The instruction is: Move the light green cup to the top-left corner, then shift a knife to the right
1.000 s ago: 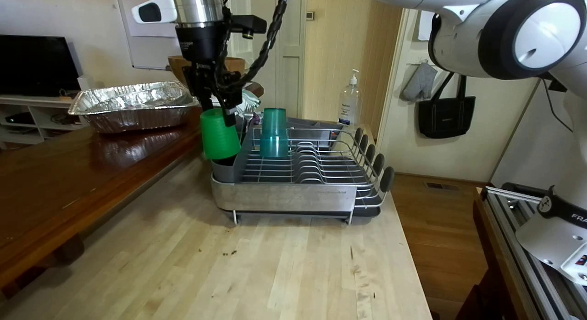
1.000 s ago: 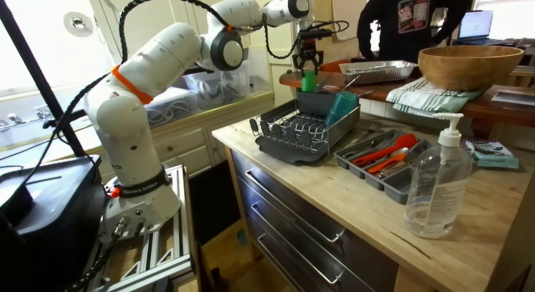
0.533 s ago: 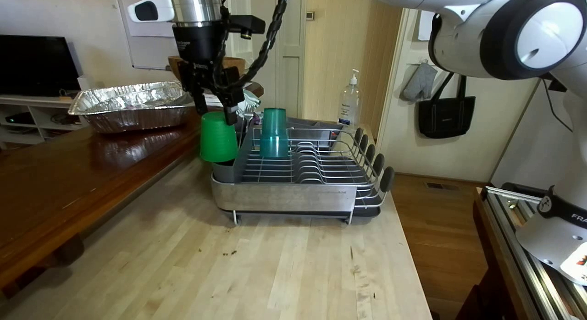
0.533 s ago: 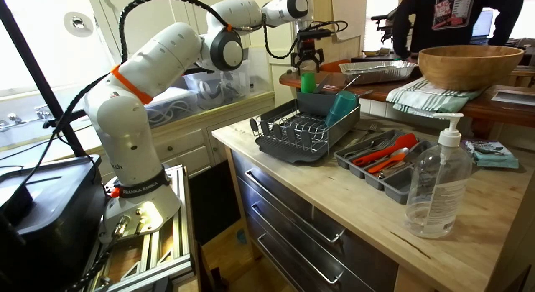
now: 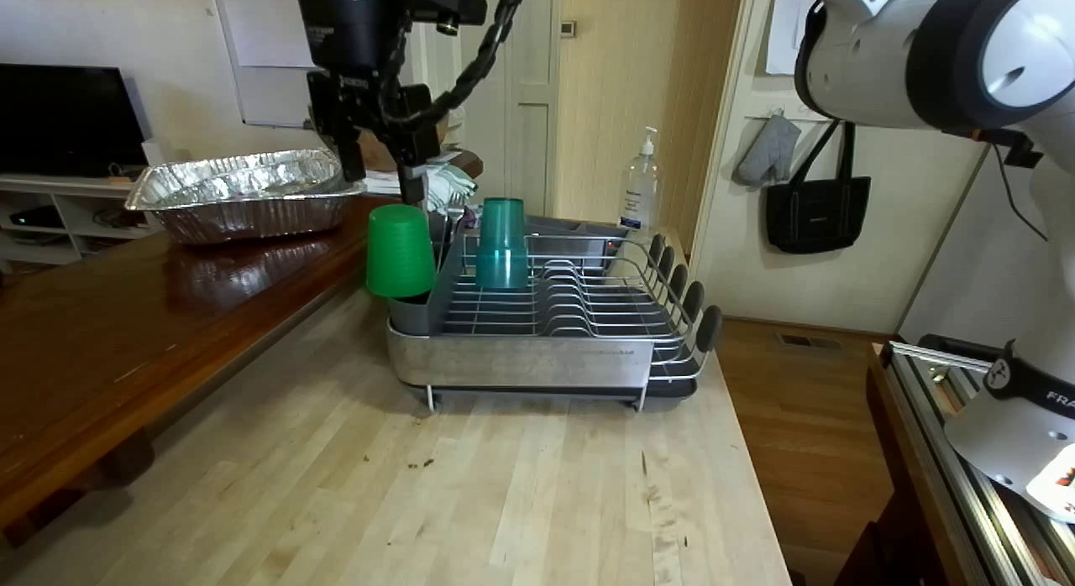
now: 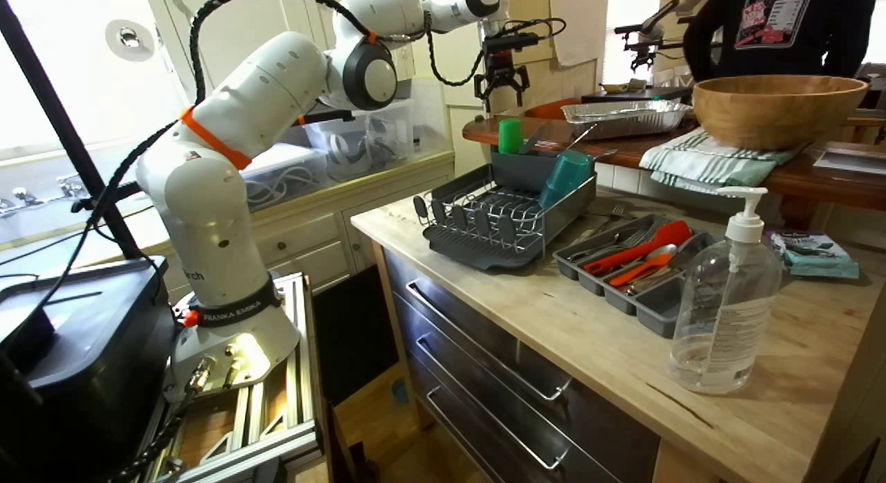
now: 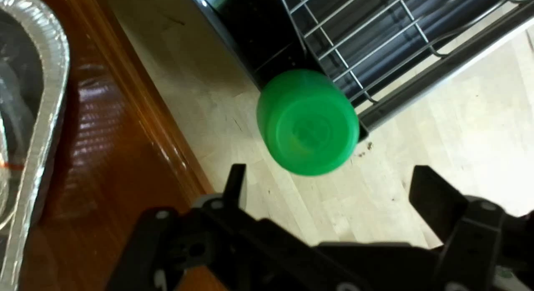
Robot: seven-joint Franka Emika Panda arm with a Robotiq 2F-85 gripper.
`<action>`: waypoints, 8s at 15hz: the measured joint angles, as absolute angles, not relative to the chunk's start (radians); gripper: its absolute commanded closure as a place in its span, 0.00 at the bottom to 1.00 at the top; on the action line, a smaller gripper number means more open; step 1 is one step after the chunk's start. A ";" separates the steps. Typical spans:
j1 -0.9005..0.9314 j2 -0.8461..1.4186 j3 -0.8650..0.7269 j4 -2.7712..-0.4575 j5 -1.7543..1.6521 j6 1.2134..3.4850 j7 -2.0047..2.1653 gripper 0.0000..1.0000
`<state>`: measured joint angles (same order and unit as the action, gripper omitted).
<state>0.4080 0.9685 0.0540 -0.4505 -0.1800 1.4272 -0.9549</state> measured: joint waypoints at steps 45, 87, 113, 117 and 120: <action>0.330 0.968 0.015 -0.451 -0.291 1.257 -1.546 0.00; 0.296 1.037 -0.009 -0.457 -0.292 1.394 -1.615 0.88; 0.273 0.784 -0.265 -0.454 -0.554 1.282 -1.613 1.00; 0.225 0.765 -0.313 -0.463 -0.660 1.191 -1.648 1.00; 0.194 0.814 -0.319 -0.479 -0.727 1.148 -1.654 1.00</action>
<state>0.1941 0.8138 -0.3191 -0.4791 -0.7266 1.1478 -1.6537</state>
